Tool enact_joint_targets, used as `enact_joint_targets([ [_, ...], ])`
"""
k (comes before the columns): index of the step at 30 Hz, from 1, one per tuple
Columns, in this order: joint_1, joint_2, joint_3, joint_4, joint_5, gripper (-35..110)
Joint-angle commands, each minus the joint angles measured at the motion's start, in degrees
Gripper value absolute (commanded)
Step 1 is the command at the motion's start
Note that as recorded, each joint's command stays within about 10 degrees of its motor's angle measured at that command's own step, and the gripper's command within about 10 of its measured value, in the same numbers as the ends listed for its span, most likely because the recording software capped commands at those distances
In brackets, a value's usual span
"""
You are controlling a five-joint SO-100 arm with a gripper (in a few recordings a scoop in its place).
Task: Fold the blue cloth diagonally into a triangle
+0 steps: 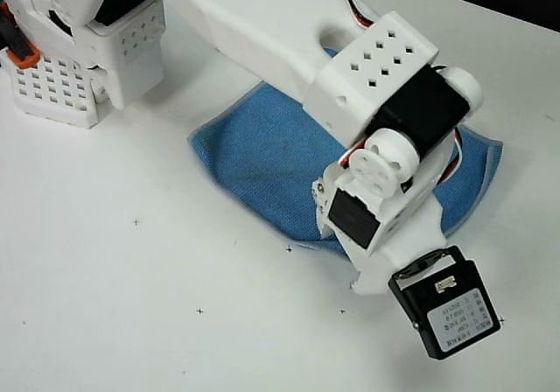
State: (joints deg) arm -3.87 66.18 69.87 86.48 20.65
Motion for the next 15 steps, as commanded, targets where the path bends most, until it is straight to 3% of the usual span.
enact_joint_targets([
  [1,-1.2,1.9,-4.7,0.9,0.7,31],
  [15,-1.9,-2.0,-9.3,2.7,1.4,31],
])
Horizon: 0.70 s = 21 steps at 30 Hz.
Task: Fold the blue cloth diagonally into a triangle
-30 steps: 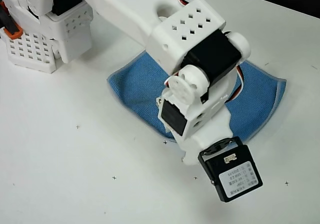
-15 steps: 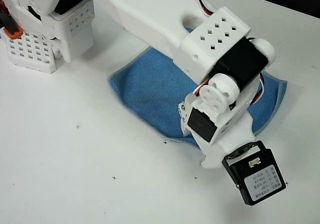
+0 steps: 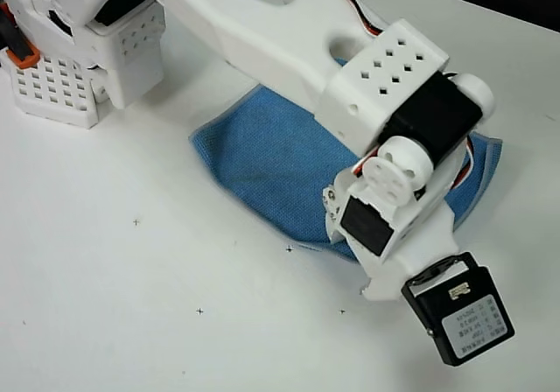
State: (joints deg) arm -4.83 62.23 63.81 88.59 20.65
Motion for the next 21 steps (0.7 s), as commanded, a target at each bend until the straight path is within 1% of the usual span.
enact_joint_targets([
  [1,-1.1,1.8,-3.3,0.5,1.5,31],
  [4,-1.5,1.7,-3.6,0.2,1.8,29],
  [7,-1.9,1.6,-4.0,-0.1,1.9,22],
  [11,-2.5,1.2,-4.0,-1.1,1.9,21],
  [14,-2.6,0.7,-4.1,-2.5,1.5,10],
  [18,-2.6,0.7,-4.1,-2.8,0.7,1],
  [21,-2.7,0.7,-4.1,-2.6,1.0,0],
])
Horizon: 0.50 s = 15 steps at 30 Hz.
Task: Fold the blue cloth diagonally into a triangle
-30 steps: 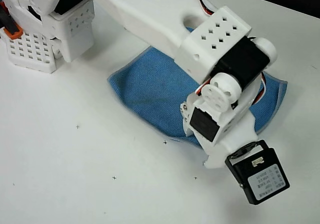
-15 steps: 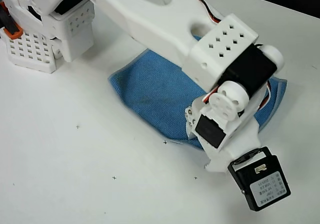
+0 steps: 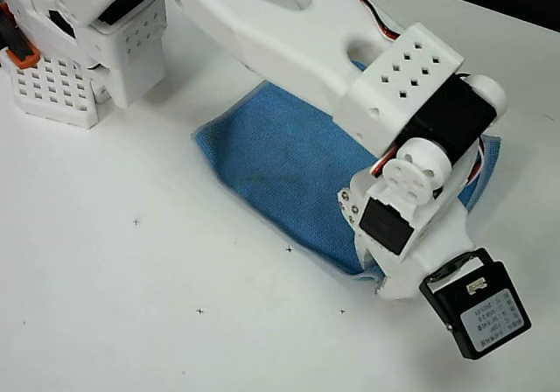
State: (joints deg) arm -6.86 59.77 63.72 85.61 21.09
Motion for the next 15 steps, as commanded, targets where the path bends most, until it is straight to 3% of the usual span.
enact_joint_targets([
  [1,-0.8,3.3,-4.0,0.4,0.8,0],
  [15,-3.1,6.1,-6.9,5.7,2.7,0],
])
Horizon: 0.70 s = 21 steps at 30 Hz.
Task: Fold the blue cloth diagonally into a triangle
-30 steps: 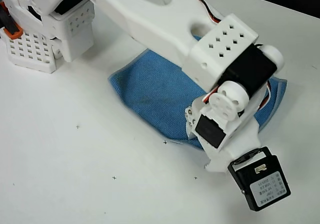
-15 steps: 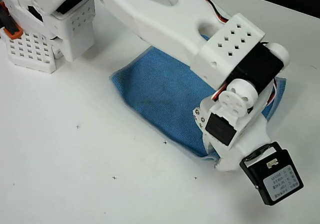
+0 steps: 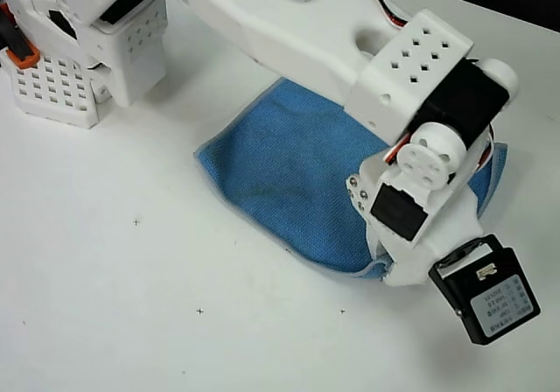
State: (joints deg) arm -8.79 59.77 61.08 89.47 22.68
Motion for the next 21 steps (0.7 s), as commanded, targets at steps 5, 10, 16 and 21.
enact_joint_targets([
  [5,-1.7,7.7,-5.2,4.3,1.4,0],
  [10,-3.0,9.8,-5.2,6.1,1.8,0],
  [16,-5.0,11.5,-4.0,6.9,2.5,0],
  [21,-6.0,13.1,-2.3,6.9,2.3,0],
])
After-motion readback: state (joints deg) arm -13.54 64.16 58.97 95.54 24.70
